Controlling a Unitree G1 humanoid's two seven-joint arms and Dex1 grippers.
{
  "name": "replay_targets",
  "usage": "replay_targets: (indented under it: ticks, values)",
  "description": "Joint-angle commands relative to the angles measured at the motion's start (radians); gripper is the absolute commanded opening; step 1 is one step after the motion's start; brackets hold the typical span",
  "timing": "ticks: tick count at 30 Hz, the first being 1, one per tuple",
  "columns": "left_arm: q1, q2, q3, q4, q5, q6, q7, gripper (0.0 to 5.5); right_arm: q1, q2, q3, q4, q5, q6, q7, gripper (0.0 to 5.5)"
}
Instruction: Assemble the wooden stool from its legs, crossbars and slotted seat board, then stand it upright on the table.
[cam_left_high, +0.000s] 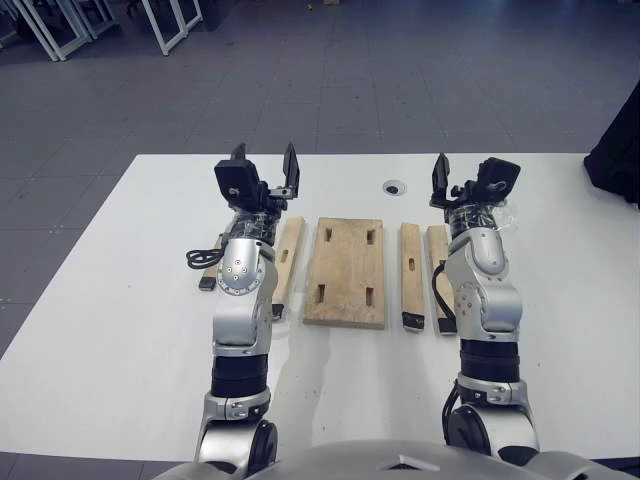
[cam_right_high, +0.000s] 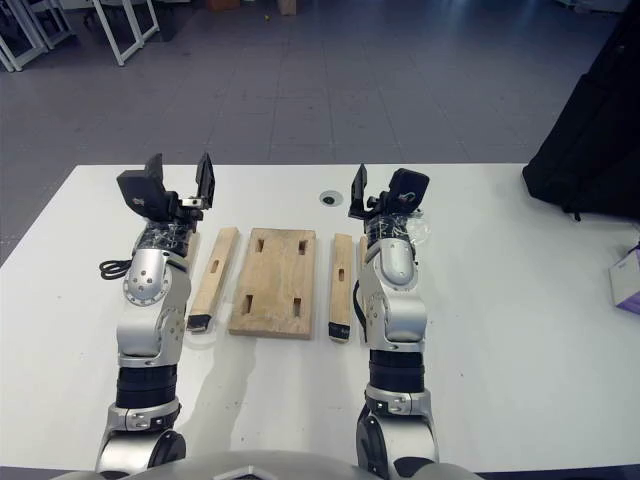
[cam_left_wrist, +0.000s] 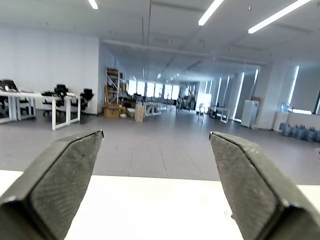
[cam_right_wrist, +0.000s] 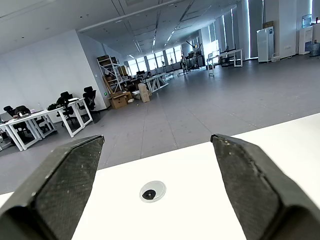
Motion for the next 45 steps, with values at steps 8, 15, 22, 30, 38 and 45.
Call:
replay_targets:
  ticks: [8,15,22,30,38,45]
  values:
    - [-0.022,-0.023,-0.019,0.048,-0.016,-0.041,-0.008,3.94,-0.057,0.021,-0.077,-0.01,0.183,0.127,0.019,3.93]
    - [0.067,-0.022,-0.083,0.034,0.052,-0.079,-0.005,3.94,-0.064,-0.017,-0.07,-0.052,0.214,0.181,0.041,3.93]
    - [0.108,0.019,-0.068,-0.016,0.116,-0.074,0.023,3.94,-0.071,-0.09,-0.037,-0.054,0.206,0.266,0.099,3.93]
    - [0.107,0.021,-0.082,-0.046,0.173,-0.059,0.038,3.94,-0.019,-0.105,0.027,-0.113,0.202,0.291,0.145,3.93]
    - [0.088,0.045,-0.098,-0.052,0.239,-0.026,0.038,3.94,0.042,-0.13,0.14,-0.143,0.015,0.22,0.099,3.93]
    - [0.111,0.047,-0.103,-0.1,0.259,0.032,0.05,3.94,0.148,-0.304,-0.017,-0.16,-0.007,0.184,0.175,3.93]
